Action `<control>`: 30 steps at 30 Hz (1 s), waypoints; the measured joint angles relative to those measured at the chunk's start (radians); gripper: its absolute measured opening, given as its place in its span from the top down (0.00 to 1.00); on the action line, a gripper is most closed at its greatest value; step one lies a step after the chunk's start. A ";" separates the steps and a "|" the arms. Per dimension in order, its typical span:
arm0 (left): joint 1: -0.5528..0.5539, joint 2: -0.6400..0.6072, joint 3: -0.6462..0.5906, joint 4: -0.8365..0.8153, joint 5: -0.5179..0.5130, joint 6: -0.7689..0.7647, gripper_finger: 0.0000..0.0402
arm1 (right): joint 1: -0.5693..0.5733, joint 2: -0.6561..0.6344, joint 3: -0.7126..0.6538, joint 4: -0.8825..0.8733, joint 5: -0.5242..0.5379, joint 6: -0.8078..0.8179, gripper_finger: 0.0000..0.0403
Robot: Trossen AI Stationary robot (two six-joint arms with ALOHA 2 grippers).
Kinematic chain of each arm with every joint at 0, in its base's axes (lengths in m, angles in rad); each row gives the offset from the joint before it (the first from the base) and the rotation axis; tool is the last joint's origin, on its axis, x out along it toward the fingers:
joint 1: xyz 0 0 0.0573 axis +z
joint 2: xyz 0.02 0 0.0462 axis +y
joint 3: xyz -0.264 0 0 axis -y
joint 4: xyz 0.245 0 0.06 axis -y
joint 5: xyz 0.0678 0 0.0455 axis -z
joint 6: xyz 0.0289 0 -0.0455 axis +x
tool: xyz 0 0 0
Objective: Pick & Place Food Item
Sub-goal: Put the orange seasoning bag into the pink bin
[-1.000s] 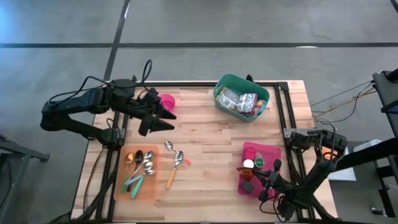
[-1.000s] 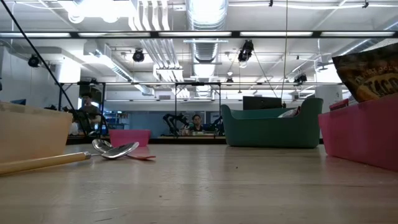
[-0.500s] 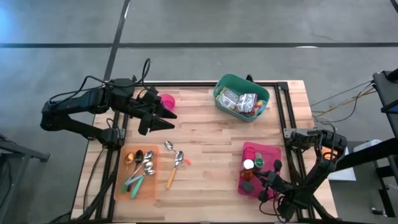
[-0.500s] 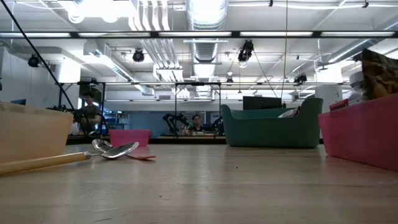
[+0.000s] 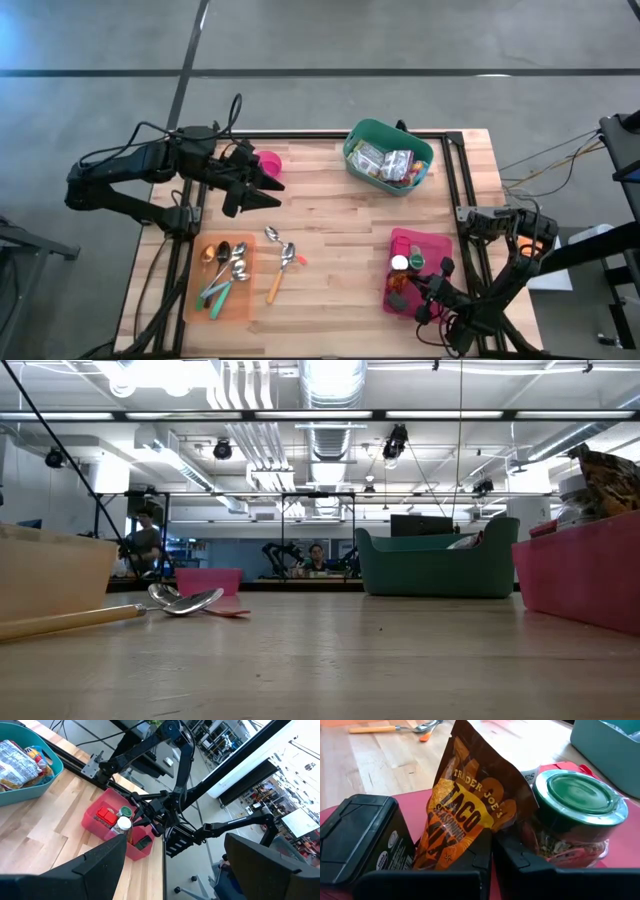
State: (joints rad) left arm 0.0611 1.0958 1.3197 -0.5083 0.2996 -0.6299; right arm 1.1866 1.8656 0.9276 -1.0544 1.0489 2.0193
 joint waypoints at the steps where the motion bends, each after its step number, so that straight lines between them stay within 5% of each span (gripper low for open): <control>1: 0.000 0.000 0.000 0.000 0.000 0.000 0.15 | 0.000 0.000 0.000 0.000 0.000 0.000 0.98; 7: 0.000 0.000 0.000 0.000 0.008 0.000 0.15 | 0.000 0.000 0.003 0.002 0.022 -0.008 0.93; 20: 0.000 0.000 0.000 -0.005 0.008 0.000 0.15 | 0.000 -0.002 0.014 0.007 0.048 -0.026 0.52; 30: 0.000 0.000 0.000 -0.008 0.008 0.000 0.15 | 0.000 -0.006 0.054 0.007 0.108 -0.105 0.48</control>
State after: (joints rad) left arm 0.0610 1.0958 1.3197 -0.5158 0.3077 -0.6303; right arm 1.1862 1.8595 0.9811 -1.0470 1.1565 1.9145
